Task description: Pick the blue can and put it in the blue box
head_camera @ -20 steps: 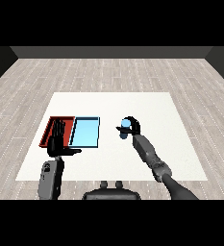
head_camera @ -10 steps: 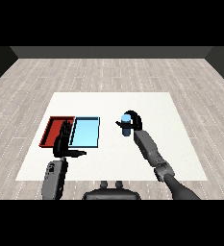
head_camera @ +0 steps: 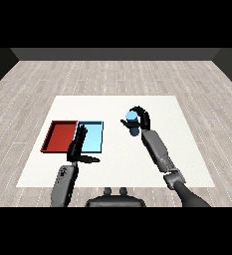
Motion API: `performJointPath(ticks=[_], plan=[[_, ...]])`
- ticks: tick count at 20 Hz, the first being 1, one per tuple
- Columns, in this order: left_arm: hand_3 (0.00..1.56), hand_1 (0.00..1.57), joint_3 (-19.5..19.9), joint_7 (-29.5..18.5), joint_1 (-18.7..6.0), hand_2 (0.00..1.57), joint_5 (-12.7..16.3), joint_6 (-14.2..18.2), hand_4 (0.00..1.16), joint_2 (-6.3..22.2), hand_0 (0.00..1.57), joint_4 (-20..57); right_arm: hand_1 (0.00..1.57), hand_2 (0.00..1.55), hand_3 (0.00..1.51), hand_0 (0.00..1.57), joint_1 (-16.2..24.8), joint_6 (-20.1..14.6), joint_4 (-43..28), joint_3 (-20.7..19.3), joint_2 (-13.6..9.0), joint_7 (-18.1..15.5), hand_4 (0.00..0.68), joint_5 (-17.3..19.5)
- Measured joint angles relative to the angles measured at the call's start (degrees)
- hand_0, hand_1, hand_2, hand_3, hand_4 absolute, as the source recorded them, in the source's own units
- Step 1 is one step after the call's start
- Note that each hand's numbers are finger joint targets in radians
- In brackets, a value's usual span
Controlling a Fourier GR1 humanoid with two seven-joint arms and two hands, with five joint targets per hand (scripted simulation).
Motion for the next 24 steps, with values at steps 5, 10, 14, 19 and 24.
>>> performJointPath(ticks=[5,10,14,19,24], plan=[[0.0,0.0,-3.99,1.05,-2.05,0.0,1.28,1.91,0.0,-0.52,0.0,2.43,1.44,1.45,1.4,1.44,6.6,-1.83,-11.97,3.87,0.19,5.1,0.606,3.26],[0.0,0.0,-5.64,1.0,-3.56,0.0,2.16,2.96,0.0,-0.63,0.0,4.91,1.44,1.45,1.4,1.44,16.36,-4.37,-26.54,9.04,0.81,11.01,0.615,7.49],[0.0,0.0,-9.29,1.78,-4.44,0.0,3.81,5.77,0.0,-0.7,0.0,6.8,1.46,1.46,1.4,1.46,20.14,-4.96,-34.41,11.2,1.02,15.1,0.612,10.43],[0.0,0.0,-11.63,1.68,-5.09,0.0,5.18,7.04,0.0,-0.72,0.0,9.32,1.48,1.47,1.4,1.48,21.65,-3.77,-36.66,11.17,3.0,16.3,0.619,13.5],[0.0,0.0,-14.51,1.14,-8.73,0.0,6.78,10.89,0.0,-0.74,0.0,13.81,1.49,1.47,1.4,1.49,23.02,-2.36,-38.79,11.44,4.45,17.5,0.606,16.06]])
